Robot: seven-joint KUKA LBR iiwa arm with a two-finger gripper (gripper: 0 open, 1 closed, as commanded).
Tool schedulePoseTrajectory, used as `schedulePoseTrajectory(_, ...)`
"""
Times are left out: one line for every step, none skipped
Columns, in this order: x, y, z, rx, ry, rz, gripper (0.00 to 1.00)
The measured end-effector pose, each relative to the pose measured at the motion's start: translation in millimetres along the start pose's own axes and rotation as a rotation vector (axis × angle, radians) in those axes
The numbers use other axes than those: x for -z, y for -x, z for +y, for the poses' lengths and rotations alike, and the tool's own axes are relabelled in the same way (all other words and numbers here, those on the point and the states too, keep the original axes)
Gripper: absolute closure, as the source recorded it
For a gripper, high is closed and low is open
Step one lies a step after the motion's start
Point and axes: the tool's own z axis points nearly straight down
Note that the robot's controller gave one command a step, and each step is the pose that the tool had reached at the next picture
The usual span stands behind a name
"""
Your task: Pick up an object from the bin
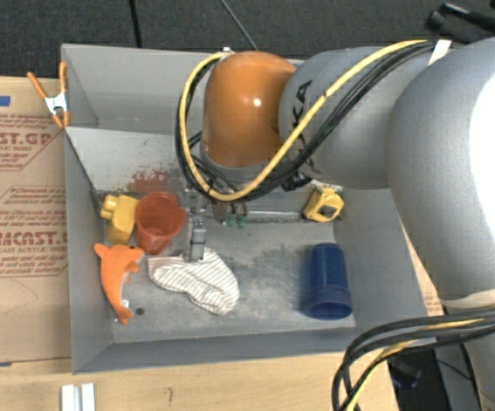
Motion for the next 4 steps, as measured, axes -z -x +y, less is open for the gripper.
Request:
schedulePoseTrajectory(4.2,1.1,-1.0,-0.002,0.001,-0.005,1.0)
schedulePoseTrajectory(4.4,1.2,-1.5,-0.003,0.0,-0.005,0.0)
schedulePoseTrajectory(4.4,1.2,-1.5,-0.003,0.0,-0.005,0.0)
schedulePoseTrajectory(-37.6,-21.9,-16.4,-0.075,0.0,-0.019,0.0)
